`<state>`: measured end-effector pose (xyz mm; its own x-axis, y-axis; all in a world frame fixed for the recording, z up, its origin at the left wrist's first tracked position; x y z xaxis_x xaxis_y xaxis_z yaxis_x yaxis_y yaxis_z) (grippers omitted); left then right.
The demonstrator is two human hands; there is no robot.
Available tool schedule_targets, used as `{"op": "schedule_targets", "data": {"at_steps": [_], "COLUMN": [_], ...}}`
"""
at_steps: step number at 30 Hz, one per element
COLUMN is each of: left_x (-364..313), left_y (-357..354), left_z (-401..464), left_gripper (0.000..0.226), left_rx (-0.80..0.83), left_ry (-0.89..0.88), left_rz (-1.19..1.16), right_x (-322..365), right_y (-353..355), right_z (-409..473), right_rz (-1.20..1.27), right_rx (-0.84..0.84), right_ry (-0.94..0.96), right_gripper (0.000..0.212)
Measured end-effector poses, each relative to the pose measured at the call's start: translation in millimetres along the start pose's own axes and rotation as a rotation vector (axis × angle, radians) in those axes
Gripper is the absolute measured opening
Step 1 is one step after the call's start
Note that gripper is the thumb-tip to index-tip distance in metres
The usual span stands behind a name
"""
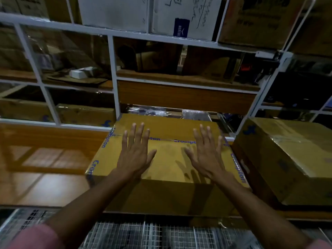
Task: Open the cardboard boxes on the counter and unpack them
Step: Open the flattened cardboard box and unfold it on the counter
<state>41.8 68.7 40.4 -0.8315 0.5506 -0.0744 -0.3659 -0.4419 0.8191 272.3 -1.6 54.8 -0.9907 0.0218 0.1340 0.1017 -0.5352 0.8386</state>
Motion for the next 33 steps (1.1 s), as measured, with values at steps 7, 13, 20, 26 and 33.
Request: {"op": "schedule_targets", "data": {"at_steps": [7,13,20,26,33], "left_x": [24.8,37.8,48.7,56.3,46.0], "left_y": [-63.5,-82.4,-89.2,-109.1,-89.7], "left_z": [-43.8,-12.5,25.6,25.4,-3.9], "left_gripper": [0.082,0.076,0.058,0.084,0.090], "left_rx": [0.263,0.327,0.253,0.324,0.334], "left_ry": [0.118,0.125,0.074,0.107,0.095], "left_rz": [-0.015,-0.036,0.016,-0.049,-0.020], "right_x": [-22.8,-28.2,-34.3,-40.6,-29.7], "right_y": [-73.8,-98.8,-108.7,-115.9,-98.1], "right_z": [-58.8,-26.0,10.9,17.7,-13.6], "right_rz": [-0.026,-0.084,-0.131,-0.120,-0.157], "right_rx": [0.306,0.378,0.378,0.346,0.303], "right_ry": [-0.155,-0.190,-0.212,-0.294,-0.291], "right_gripper": [0.085,0.073,0.062,0.071,0.085]}}
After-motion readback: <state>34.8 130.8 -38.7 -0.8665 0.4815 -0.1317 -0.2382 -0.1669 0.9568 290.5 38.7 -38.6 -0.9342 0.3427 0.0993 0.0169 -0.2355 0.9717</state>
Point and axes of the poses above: each hand's wrist, its own z-axis towards the middle knuckle, its own y-axis out of the back of the hand, x = y × z, the point moved 9 cm from there along z, towards the middle knuckle, and after that the axes turned 8 degrees about -x, right-handed, at the moved point
